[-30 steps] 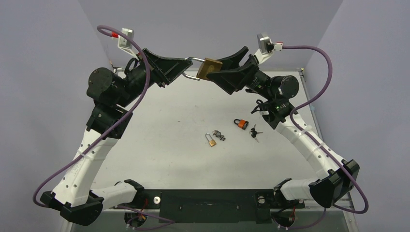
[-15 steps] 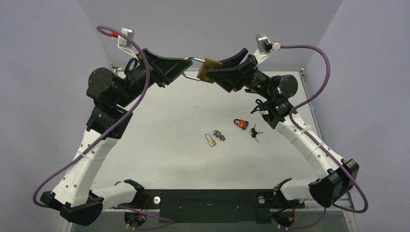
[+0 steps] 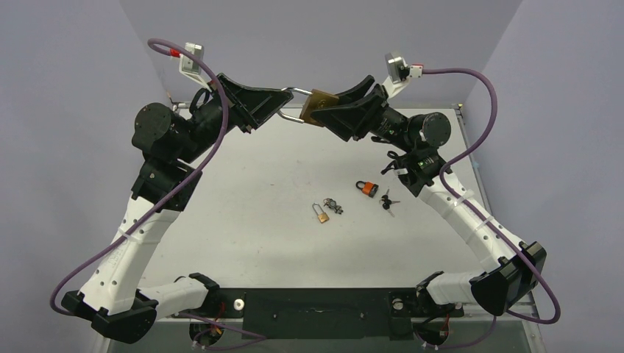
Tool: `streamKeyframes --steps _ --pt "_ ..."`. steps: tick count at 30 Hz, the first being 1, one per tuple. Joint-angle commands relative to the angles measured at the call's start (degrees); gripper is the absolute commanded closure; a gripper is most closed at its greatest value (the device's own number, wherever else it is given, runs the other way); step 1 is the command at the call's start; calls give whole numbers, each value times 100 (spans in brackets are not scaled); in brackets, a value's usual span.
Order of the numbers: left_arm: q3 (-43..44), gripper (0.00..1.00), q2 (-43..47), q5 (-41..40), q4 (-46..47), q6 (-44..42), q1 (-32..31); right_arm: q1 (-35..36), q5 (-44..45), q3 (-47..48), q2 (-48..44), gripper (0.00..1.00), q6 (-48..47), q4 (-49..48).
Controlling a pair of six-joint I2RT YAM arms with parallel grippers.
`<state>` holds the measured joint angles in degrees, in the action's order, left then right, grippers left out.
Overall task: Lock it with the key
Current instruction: Lock the lock.
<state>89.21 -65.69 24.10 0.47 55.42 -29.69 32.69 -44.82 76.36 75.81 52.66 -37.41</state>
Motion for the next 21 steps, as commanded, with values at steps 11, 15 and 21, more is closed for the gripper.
streamKeyframes --steps 11,15,21 --pt "388 100 138 -54 492 -181 7 21 -79 291 -51 100 -29 28" --pt "258 86 272 143 -400 -718 7 0 -118 246 -248 100 -25 187" --pt "121 67 554 665 -1210 -1711 16 -43 -246 51 -473 100 72 205"
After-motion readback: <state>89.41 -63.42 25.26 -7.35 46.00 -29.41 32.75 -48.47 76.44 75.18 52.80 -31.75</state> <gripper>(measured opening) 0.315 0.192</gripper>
